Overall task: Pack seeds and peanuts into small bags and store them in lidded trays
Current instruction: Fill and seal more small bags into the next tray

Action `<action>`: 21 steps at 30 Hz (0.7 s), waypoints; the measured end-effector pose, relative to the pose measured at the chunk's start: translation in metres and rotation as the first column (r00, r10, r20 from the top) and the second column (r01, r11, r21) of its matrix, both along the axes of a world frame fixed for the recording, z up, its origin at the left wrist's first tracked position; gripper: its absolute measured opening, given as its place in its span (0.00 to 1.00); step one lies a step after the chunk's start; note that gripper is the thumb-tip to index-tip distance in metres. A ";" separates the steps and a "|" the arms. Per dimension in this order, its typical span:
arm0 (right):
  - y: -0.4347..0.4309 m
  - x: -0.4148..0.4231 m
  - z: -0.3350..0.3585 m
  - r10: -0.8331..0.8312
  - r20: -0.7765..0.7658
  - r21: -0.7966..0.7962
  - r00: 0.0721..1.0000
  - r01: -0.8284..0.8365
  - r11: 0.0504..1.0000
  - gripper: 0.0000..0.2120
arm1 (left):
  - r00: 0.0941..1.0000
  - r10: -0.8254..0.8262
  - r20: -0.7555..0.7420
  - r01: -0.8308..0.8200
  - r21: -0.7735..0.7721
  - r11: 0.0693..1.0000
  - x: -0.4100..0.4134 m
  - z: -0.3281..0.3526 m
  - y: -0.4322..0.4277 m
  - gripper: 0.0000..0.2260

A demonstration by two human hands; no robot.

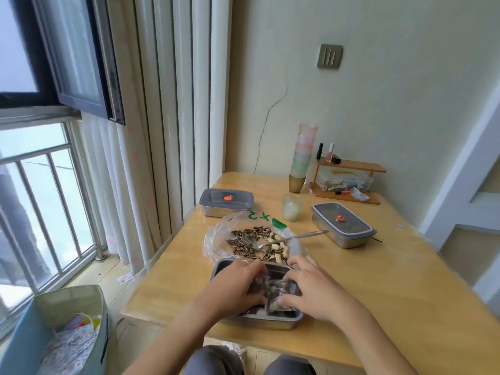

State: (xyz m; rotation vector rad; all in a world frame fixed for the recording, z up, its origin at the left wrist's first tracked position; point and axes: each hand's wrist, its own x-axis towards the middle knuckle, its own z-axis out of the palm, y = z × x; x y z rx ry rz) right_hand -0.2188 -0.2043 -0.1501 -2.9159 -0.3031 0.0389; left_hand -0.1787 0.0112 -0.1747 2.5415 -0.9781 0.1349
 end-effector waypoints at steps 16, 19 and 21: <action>0.019 0.004 -0.008 -0.038 0.137 -0.075 0.990 0.049 0.996 0.29 | 0.993 0.044 0.113 -0.051 0.063 0.997 0.018 -0.011 0.006 0.15; 0.021 0.002 -0.009 -0.033 0.151 -0.120 0.988 0.051 0.991 0.29 | 0.992 0.037 0.124 -0.045 0.061 0.997 0.022 -0.014 0.007 0.15; 0.022 0.003 -0.007 -0.030 0.141 -0.122 0.990 0.047 0.991 0.29 | 0.994 0.025 0.108 -0.033 0.065 0.997 0.023 -0.014 0.008 0.16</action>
